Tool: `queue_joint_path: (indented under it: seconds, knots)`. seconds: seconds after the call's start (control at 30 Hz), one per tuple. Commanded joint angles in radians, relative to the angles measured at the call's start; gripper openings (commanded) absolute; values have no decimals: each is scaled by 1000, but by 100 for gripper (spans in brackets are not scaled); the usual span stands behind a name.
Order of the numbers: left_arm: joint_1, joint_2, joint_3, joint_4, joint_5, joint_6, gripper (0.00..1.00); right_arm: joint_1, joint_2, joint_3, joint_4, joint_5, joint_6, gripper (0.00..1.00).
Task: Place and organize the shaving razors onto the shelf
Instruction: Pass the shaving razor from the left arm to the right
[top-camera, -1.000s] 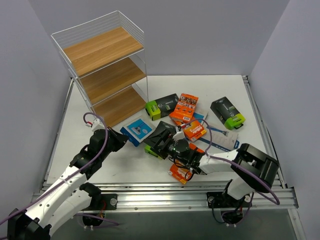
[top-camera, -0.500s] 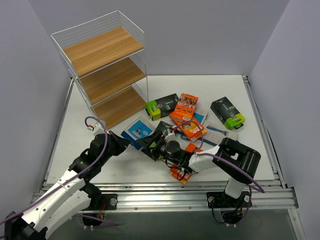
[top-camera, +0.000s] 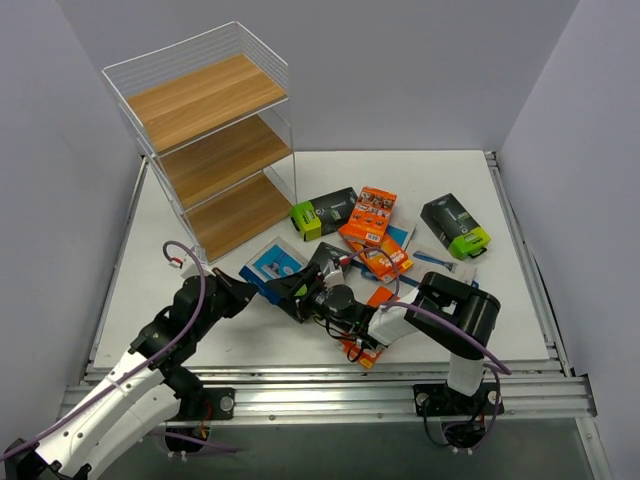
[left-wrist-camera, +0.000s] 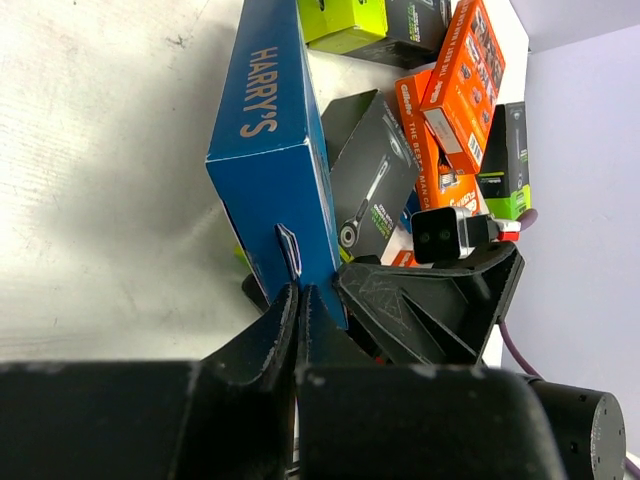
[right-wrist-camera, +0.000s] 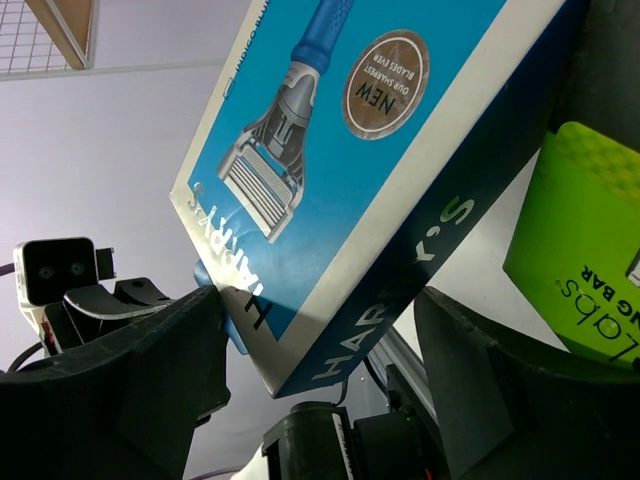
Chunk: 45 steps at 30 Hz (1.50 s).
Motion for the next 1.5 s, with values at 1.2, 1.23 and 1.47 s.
queue_joint_path:
  seconds: [1.2,1.23,1.47]
  knots:
    - [-27,-217,114,-311,7,189,71,-31,-177,112,-140,4,-146,0]
    - [-25,-226,123,-322,9,200,72,-35,-182,104,-143,-7,-148,0]
    - [-27,-240,233,-355,93,344,84,-88,-277,60,-222,-63,-212,0]
